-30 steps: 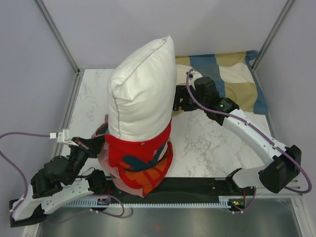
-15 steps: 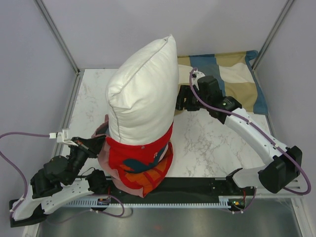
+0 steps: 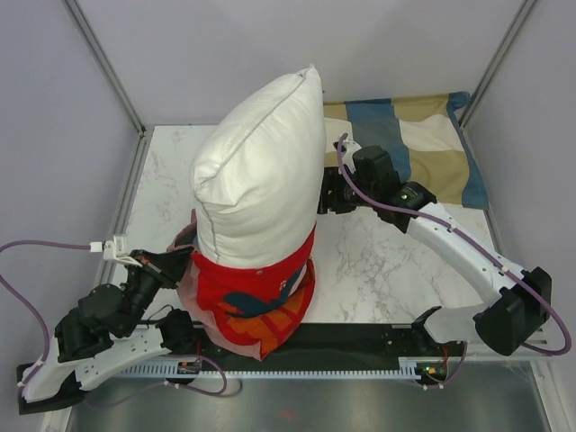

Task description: Put the pillow into the pillowcase

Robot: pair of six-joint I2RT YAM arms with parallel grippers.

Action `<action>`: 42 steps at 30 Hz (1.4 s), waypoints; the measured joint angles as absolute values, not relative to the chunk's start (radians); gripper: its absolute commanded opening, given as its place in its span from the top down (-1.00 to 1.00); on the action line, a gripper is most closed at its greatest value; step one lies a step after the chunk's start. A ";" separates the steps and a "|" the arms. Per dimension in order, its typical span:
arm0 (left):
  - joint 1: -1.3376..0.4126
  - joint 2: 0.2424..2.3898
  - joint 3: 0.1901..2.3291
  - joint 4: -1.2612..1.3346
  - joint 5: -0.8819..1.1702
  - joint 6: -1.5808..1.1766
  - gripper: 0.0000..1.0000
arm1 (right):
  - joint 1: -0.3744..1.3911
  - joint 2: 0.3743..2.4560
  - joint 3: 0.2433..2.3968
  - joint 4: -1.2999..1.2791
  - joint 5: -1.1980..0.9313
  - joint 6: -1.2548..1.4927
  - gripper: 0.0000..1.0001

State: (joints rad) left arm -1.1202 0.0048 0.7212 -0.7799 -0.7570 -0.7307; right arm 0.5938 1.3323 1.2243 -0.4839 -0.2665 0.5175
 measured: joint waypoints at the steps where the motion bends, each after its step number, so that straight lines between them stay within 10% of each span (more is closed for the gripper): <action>1: -1.120 0.005 0.721 -0.780 -0.757 -0.731 0.95 | 0.601 1.333 1.224 -0.483 -0.265 0.516 -0.22; 10: -1.120 0.005 0.723 -0.781 -0.756 -0.730 0.95 | 0.631 1.369 1.230 -0.492 -0.195 0.500 1.00; 28: -1.116 0.192 0.992 -0.756 -0.662 -0.681 0.95 | 0.633 1.285 1.600 -0.688 -0.088 0.536 1.00; 42: -1.116 0.710 1.523 -0.613 -0.500 -0.453 0.95 | 0.583 1.524 2.316 -0.821 -0.039 0.540 1.00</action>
State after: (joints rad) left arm -1.1164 0.7097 1.5227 -0.6128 -0.4995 -0.4530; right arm 0.5831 1.5242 2.3161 -0.8211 -0.0387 0.5404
